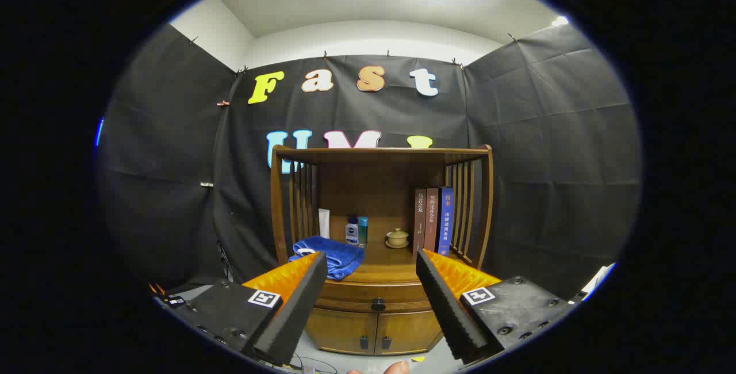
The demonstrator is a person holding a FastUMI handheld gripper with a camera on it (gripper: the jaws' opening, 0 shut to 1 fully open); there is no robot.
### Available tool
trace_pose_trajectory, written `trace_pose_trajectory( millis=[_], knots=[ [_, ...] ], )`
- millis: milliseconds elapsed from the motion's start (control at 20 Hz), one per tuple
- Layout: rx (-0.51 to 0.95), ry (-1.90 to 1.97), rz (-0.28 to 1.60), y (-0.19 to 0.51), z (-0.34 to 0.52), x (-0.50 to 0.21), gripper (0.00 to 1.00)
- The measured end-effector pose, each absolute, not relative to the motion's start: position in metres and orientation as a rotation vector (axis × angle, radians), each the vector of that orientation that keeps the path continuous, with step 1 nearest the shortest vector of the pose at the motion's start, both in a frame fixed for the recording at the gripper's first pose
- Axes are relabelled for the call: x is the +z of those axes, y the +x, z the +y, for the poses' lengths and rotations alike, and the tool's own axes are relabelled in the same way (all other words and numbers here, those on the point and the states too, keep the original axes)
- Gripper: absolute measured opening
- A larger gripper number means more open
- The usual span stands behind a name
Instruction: Pull open the drawer, take out the items inside it, and place them on the countertop above the cabinet.
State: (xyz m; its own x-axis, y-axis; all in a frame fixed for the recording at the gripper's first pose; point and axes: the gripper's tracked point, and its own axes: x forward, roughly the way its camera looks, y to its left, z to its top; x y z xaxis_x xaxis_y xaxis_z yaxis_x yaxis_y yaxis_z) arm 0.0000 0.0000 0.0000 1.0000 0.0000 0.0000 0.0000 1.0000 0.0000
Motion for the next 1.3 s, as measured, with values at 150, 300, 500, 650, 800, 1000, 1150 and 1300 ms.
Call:
trace_pose_trajectory(
  millis=[150,300,500,650,800,1000,1150,1300],
  knots=[
    [0.001,0.003,-0.001,0.000,-0.001,0.001,0.99],
    [-0.002,0.001,-0.004,-0.001,-0.002,0.002,0.99],
    [-0.005,0.000,-0.010,-0.001,-0.004,0.004,0.99],
    [-0.002,0.002,-0.007,-0.002,-0.002,0.002,0.99],
    [0.001,0.001,-0.003,-0.001,0.000,0.000,0.99],
    [-0.002,0.005,-0.003,0.003,0.000,-0.004,0.99],
    [0.007,0.005,-0.023,0.020,0.003,-0.001,0.99],
    [0.013,0.012,-0.061,0.043,0.003,-0.003,0.99]
  ],
)
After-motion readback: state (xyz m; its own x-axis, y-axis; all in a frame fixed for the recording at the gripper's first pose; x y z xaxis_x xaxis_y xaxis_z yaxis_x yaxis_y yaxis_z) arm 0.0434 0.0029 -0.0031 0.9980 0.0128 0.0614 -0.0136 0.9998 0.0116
